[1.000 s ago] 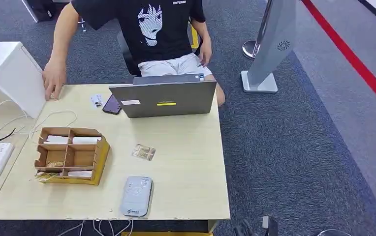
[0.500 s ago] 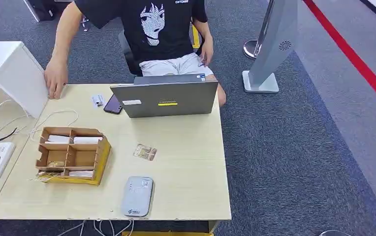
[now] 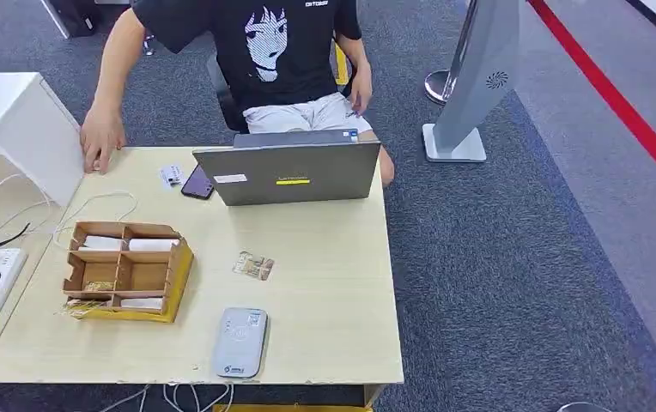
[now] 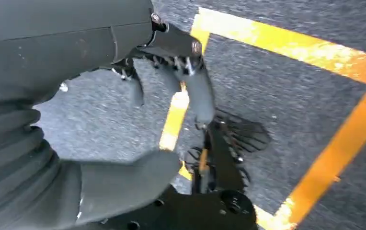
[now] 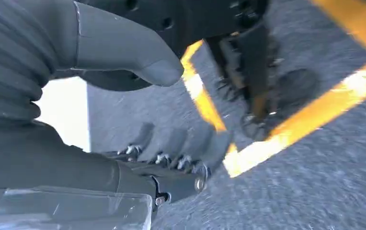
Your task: Pass the card to the sensor for recognition and then transmit it.
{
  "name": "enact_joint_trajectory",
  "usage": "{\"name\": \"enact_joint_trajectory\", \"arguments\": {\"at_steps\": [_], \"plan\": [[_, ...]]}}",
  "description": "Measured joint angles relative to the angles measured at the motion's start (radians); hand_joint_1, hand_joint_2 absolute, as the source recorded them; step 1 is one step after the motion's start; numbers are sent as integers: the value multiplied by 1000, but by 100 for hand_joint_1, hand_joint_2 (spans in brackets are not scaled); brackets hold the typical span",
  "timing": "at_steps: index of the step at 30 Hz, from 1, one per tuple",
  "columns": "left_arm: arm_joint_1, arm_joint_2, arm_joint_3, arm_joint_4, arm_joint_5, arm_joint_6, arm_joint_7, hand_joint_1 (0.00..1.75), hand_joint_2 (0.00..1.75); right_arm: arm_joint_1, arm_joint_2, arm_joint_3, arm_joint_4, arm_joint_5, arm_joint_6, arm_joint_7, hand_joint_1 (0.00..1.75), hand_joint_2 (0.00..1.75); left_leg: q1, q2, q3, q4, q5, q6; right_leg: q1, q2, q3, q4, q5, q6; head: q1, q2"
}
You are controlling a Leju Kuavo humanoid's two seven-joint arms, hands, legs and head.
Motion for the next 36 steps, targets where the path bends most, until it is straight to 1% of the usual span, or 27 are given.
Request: {"name": "enact_joint_trajectory", "arguments": {"at_steps": [2, 5, 9, 13, 14, 15, 16, 22, 29, 36], "plan": [[2, 5, -19, 2, 7, 0, 8, 0, 175, 7, -8, 44, 0, 5, 12, 0, 0, 175, 0, 0, 0, 0, 0, 0, 0, 0, 0, 0, 0, 0, 0, 0], [8, 14, -79, 2, 40, -2, 18, 0, 175, 19, -23, 115, -2, -14, 18, -5, 0, 175, 0, 0, 0, 0, 0, 0, 0, 0, 0, 0, 0, 0, 0, 0], [19, 32, -167, 2, 90, -11, 27, 0, 175, 37, -41, 197, -12, -52, 28, -13, 0, 175, 0, 0, 0, 0, 0, 0, 0, 0, 0, 0, 0, 0, -1, 0], [35, 51, -271, 2, 141, -20, 39, 0, 175, 53, -57, 274, -24, -92, 35, -25, 0, 175, 0, 0, 0, 0, 0, 0, 0, 0, 1, 0, 0, 0, -1, 0], [39, 57, -296, 2, 153, -22, 39, 0, 0, 57, -60, 291, -27, -101, 37, -27, 0, 175, 0, 0, 0, 0, 0, 0, 0, 0, 1, 0, 0, 0, -1, 0], [43, 62, -326, 2, 167, -23, 44, 0, 0, 62, -66, 311, -31, -112, 40, -29, 0, 175, 0, 0, 0, 0, 0, 0, 0, 0, 1, 0, 0, 0, -1, 0], [48, 66, -352, 2, 180, -26, 47, 0, 0, 66, -69, 330, -34, -122, 44, -32, 0, 0, 0, 0, 0, 0, 0, 0, 0, 0, 1, 0, 0, 0, -1, 0], [74, 95, -516, 2, 256, -40, 61, 0, 0, 93, -94, 441, -57, -181, 56, -48, 0, 0, 0, 0, 0, 0, 0, 0, 0, 0, 1, 0, 0, 0, -1, 0], [106, 130, -730, -5, 348, -55, 80, 0, 0, 124, -126, 581, -89, -253, 71, -68, 0, 0, 0, 0, 0, 0, 0, 0, 0, 0, 1, 0, 0, 0, -1, 0], [136, 158, -913, -18, 441, -72, 100, 0, 0, 153, -152, 705, -115, -325, 88, -87, 0, 0, 0, 0, 0, 0, -1, 1, 0, 0, 1, 0, 0, 0, -1, 0]]}}
